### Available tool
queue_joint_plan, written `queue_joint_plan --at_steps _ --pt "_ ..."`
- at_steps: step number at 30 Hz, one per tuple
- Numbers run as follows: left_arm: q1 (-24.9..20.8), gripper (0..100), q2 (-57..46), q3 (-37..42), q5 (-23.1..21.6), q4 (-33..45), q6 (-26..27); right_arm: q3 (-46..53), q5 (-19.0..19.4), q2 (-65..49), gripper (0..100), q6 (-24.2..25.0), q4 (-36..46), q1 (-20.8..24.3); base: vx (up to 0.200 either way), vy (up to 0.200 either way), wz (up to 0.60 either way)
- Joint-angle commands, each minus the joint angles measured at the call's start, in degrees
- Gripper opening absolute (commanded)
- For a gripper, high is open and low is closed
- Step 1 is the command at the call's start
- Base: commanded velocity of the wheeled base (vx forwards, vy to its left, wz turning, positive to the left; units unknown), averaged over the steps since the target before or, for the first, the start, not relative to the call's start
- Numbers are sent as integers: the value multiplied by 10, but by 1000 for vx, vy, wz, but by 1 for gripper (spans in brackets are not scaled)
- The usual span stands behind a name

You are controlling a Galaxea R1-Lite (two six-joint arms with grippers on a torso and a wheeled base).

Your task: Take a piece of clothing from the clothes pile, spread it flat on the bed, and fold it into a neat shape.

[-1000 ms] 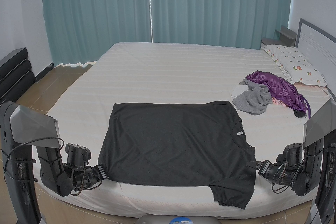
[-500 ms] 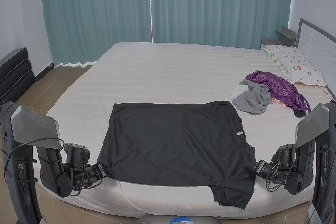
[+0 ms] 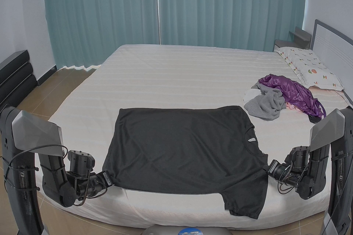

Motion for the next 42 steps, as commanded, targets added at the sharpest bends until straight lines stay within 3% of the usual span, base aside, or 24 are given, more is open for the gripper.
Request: queue_joint_plan --at_steps 1,14,15,23,30,34,42 --pt "0 0 1 0 0 0 0 -18 -1 -3 0 -1 -8 -10 0 0 0" --pt "0 0 1 0 0 0 0 -42 6 5 0 -2 -8 -4 0 0 0" --pt "0 0 1 0 0 1 0 -42 6 5 100 -2 -8 -4 0 0 0" --pt "0 0 1 0 0 1 0 -6 23 -39 100 -3 -8 -13 0 0 0" --pt "0 0 1 0 0 1 0 105 87 -60 100 -67 -9 -9 0 0 0" --pt "0 0 1 0 0 1 0 141 110 -55 100 -74 -9 6 0 0 0" --pt "0 0 1 0 0 1 0 142 106 -26 100 -74 -10 38 0 0 0"
